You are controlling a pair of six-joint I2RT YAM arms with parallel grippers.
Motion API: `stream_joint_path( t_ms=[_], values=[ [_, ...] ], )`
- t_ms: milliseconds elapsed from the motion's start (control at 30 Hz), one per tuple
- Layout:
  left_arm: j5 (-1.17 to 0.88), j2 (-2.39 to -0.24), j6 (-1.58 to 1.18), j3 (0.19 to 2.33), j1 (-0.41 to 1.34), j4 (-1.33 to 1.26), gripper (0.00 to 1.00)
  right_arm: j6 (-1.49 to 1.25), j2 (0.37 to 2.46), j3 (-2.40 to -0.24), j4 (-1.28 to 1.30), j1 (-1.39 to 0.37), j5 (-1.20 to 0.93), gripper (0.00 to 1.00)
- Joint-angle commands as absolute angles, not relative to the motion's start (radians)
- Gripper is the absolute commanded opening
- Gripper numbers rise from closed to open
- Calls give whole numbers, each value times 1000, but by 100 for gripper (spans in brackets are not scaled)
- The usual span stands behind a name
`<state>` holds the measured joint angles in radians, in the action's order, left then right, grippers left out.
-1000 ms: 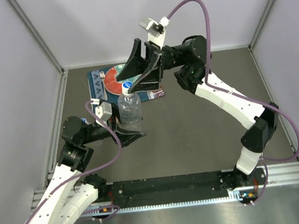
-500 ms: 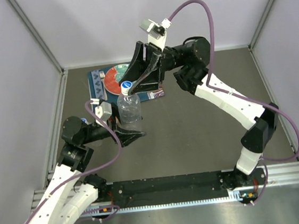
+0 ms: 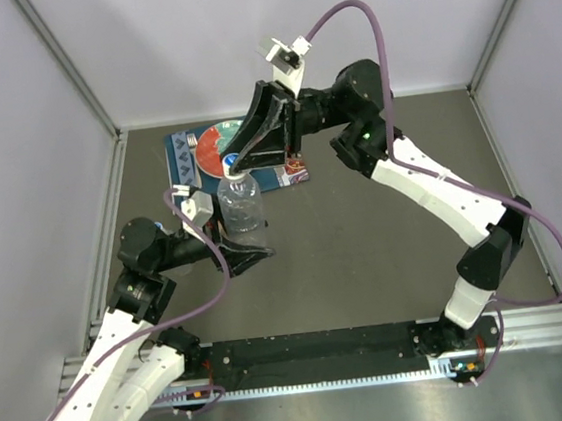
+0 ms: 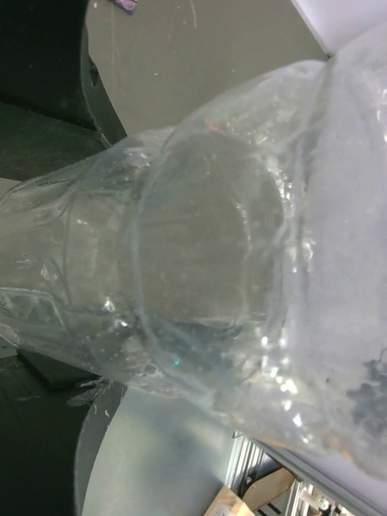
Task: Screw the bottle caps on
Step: Screw the bottle cap onto the plastic bottle.
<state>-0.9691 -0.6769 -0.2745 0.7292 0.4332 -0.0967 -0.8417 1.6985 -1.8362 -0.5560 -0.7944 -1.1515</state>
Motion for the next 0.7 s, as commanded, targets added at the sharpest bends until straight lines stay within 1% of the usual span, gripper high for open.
stream_joint_path(
  t_ms=[0, 33, 100, 167, 200, 267, 333, 367, 433, 467, 533, 567, 633, 667],
  values=[
    [-844, -664, -215, 768, 425, -117, 0, -436, 1629, -1908, -67, -818, -1048, 0],
    [-810, -663, -200, 772, 425, -103, 0, -373, 1623, -1936, 104, -828, -1013, 0],
    [-711, -660, -152, 778, 423, -62, 0, -258, 1603, -1944, 202, -837, -921, 0],
    [-649, -655, -121, 778, 422, -43, 0, -210, 1583, -1930, 292, -848, -862, 0],
    [-594, -655, -100, 778, 422, -29, 0, -181, 1574, -1921, 314, -853, -800, 0],
    [-552, -649, -83, 776, 422, -20, 0, -160, 1546, -1898, 360, -873, -744, 0],
    [-509, -646, -75, 773, 420, -15, 0, -135, 1531, -1890, 389, -894, -655, 0],
    [-500, -643, -72, 773, 419, -14, 0, -127, 1529, -1890, 405, -917, -570, 0],
    [-460, -641, -68, 778, 419, -6, 0, -123, 1529, -1888, 437, -942, -499, 0],
    [-445, -641, -64, 782, 417, -5, 0, -138, 1528, -1887, 442, -965, -414, 0],
    [-401, -638, -61, 784, 416, -5, 0, -155, 1534, -1890, 451, -989, -320, 0],
    [-384, -638, -63, 785, 413, -5, 0, -182, 1540, -1890, 451, -1017, -213, 0],
    [-348, -634, -66, 787, 411, 29, 0, -205, 1552, -1899, 451, -1048, -109, 0],
    [-312, -634, -72, 788, 408, 38, 0, -242, 1566, -1902, 453, -1061, -4, 0]
  ],
)
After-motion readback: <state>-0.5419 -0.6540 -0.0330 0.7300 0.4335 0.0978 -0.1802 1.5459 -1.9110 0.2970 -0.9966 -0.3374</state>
